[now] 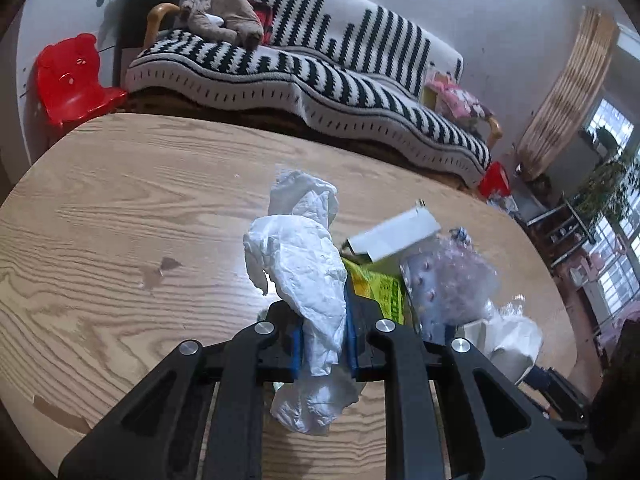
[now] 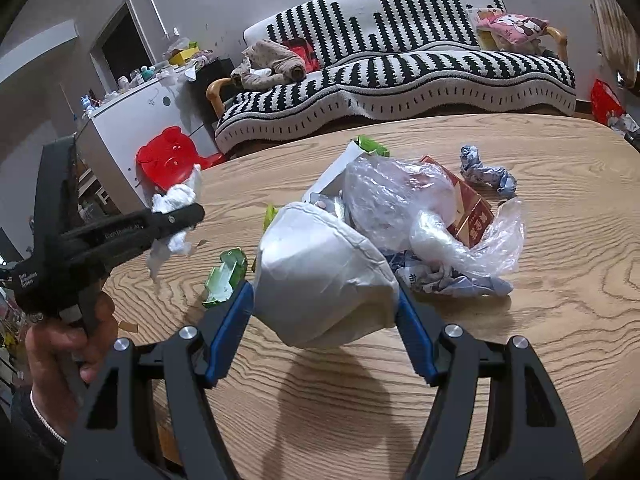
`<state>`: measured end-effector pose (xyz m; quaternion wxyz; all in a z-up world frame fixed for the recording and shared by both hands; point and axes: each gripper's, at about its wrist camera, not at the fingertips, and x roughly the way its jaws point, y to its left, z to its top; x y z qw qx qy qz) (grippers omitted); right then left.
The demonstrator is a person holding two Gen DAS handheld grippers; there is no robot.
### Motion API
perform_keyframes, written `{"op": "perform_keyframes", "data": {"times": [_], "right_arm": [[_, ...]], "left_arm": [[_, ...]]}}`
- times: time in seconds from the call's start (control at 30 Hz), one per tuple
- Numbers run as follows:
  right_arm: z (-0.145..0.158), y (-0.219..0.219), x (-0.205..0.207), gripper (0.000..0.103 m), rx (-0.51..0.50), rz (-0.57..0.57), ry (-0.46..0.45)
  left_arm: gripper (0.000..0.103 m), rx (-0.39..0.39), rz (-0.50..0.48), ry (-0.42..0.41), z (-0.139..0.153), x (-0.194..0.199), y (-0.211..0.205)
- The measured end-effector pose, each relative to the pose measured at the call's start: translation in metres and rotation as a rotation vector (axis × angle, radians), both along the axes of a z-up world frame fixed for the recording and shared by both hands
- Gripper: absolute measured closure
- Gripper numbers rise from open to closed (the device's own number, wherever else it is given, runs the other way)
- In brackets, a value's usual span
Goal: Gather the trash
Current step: 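Grasp the white tissue with left tool while right tool grasps the white mask, then carry tissue and mask over the bin and open both tools to drop them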
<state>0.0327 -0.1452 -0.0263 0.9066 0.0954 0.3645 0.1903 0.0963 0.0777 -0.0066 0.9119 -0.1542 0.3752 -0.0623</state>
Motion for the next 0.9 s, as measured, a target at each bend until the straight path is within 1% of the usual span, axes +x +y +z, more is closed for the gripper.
{"op": "perform_keyframes", "data": {"times": [0.13, 0.33, 0.5, 0.63, 0.73, 0.77, 0.9], "right_arm": [[0.003, -0.003, -0.002, 0.035, 0.001, -0.008, -0.002], [0.004, -0.012, -0.008, 0.035, -0.005, -0.025, -0.007], [0.009, -0.03, -0.016, 0.035, -0.004, -0.05, -0.013], [0.017, -0.059, -0.033, 0.035, 0.001, -0.094, -0.018], [0.023, -0.085, -0.05, 0.035, 0.002, -0.142, -0.02], [0.024, -0.098, -0.059, 0.035, 0.008, -0.173, -0.023], [0.028, -0.153, -0.096, 0.035, 0.028, -0.307, -0.024]], "left_arm": [[0.088, 0.034, -0.027, -0.012, 0.004, -0.004, -0.011], [0.088, 0.062, -0.055, 0.005, 0.003, -0.008, -0.024], [0.088, 0.11, -0.108, 0.001, 0.006, -0.017, -0.052], [0.088, 0.143, -0.182, -0.003, 0.008, -0.03, -0.089], [0.088, 0.14, -0.266, -0.01, 0.012, -0.042, -0.127], [0.088, 0.139, -0.289, -0.01, 0.013, -0.045, -0.137], [0.088, 0.133, -0.438, -0.008, 0.015, -0.065, -0.202]]}}
